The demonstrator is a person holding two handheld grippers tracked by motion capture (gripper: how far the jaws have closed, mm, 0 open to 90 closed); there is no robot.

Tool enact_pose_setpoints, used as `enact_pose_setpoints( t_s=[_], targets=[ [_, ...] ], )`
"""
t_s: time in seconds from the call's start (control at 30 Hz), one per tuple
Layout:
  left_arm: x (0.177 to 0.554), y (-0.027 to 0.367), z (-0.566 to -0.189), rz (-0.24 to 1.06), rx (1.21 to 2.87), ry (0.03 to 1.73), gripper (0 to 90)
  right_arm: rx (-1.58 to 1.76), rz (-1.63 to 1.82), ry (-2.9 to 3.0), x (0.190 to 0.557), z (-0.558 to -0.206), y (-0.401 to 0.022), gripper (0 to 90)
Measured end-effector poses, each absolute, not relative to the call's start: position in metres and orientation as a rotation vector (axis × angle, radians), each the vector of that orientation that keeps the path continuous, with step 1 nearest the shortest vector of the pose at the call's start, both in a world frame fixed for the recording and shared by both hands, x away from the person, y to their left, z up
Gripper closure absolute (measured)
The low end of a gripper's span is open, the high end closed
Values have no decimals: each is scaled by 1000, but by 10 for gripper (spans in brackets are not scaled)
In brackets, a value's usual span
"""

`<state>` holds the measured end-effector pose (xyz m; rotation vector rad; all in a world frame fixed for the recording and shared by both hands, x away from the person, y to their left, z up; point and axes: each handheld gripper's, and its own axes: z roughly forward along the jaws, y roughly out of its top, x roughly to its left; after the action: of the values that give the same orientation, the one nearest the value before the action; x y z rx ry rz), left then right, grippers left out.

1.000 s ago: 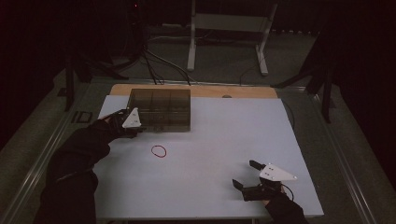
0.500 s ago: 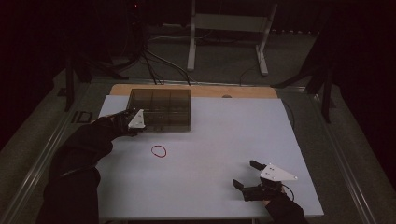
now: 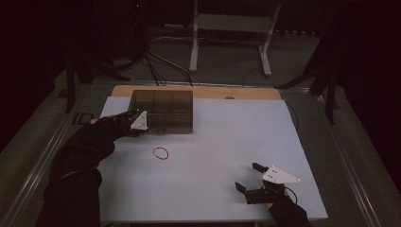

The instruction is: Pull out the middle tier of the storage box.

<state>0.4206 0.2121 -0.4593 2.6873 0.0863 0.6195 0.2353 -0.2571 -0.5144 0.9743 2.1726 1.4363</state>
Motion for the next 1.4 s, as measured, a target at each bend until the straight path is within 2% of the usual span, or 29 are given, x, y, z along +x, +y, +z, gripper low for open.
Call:
enact_pose_setpoints(
  t_s=[0.5, 1.4],
  targets=[
    [409, 212, -454, 484, 2711, 46, 863, 972, 1434, 2167, 235, -514, -258, 13],
    [393, 215, -455, 450, 2731, 68, 870, 968, 1440, 2159, 236, -513, -257, 13]
  ],
)
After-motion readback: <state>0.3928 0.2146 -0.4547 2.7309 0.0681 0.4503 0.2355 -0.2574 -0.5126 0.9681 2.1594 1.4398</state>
